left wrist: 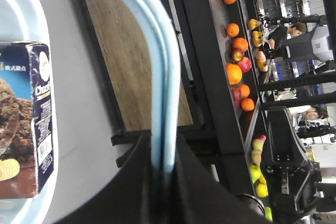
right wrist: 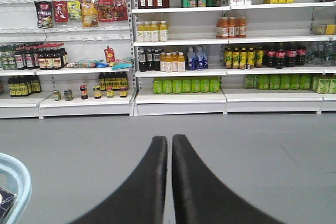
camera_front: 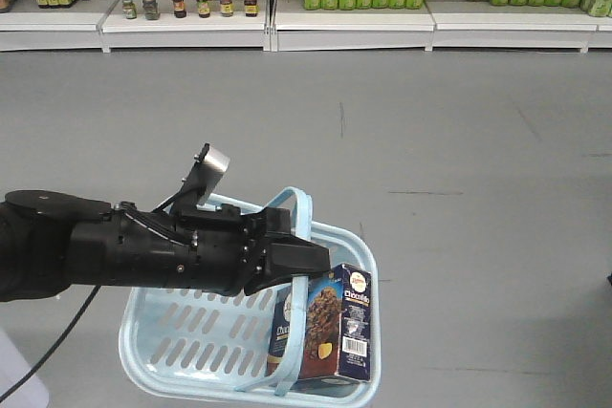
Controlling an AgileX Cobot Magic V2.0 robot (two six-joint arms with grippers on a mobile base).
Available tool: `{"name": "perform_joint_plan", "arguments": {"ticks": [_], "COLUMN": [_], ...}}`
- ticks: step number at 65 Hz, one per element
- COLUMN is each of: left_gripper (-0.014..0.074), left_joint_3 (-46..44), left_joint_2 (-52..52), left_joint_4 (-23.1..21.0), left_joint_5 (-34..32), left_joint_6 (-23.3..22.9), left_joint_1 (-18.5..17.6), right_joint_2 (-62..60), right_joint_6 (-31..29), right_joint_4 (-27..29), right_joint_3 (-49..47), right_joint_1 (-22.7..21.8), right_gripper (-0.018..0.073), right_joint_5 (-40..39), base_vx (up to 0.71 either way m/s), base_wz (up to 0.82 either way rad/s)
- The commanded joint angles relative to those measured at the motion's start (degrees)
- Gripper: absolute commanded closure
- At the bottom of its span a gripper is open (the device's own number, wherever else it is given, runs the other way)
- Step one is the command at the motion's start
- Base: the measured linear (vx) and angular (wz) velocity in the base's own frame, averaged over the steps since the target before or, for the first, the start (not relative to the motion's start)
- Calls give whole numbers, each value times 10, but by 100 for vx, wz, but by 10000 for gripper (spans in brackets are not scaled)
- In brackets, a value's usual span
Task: Left arm holds basket, right arm returns cookies
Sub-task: 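Hold the basket in the left gripper while driving down the aisle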
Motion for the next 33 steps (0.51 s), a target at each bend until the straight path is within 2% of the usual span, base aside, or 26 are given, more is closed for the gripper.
{"name": "perform_joint_plan", "arguments": {"ticks": [1, 33], "left_gripper": [599, 599], "left_joint_3": [-21, -21], "left_joint_2": [-28, -28], "left_joint_4": [-58, -58], "left_joint_5": [32, 32], "left_joint_6": [3, 3], "left_joint_1": [-4, -4], "right_joint_2": [-7, -7], "right_joint_6": [-3, -3], "right_joint_4": [-6, -6], "right_joint_3": [11, 11], "right_joint_1": [-4, -4], "right_gripper": [566, 566], "right_joint_5": [-42, -42], "base_vx": [49, 49], "base_wz": [-4, -4]}}
